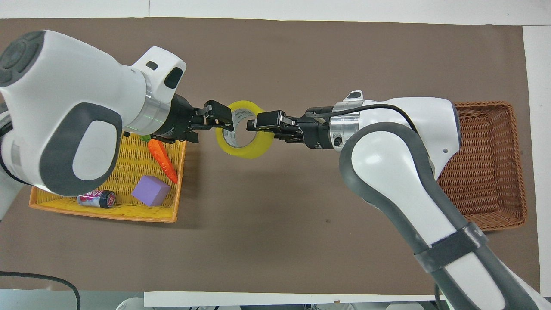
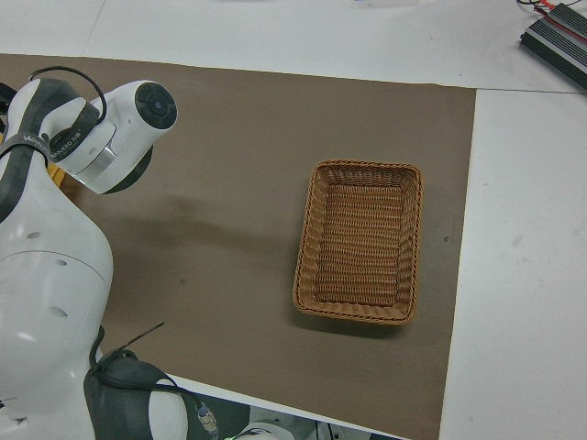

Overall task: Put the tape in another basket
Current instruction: 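Open the left gripper and withdraw it while the right gripper holds tape, then carry the tape with the right gripper into the wicker basket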

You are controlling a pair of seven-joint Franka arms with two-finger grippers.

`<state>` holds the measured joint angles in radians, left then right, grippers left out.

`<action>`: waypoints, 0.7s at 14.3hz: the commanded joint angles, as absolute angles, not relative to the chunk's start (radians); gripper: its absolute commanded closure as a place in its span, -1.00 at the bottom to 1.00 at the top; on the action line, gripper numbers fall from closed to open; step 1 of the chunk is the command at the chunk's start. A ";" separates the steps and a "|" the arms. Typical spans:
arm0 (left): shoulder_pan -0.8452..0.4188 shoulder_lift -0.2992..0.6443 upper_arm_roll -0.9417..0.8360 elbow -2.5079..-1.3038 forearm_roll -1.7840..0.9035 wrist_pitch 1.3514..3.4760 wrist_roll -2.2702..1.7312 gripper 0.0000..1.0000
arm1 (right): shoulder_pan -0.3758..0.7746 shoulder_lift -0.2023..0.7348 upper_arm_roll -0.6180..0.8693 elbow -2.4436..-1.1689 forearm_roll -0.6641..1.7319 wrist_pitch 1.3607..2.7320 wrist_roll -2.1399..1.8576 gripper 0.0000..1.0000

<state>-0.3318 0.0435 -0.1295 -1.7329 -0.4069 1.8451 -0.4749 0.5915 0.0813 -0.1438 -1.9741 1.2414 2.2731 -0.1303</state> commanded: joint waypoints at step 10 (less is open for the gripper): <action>0.090 -0.003 -0.130 -1.678 -0.100 1.648 -0.134 -0.97 | -0.039 0.029 -0.150 -1.973 0.999 1.656 -0.412 1.00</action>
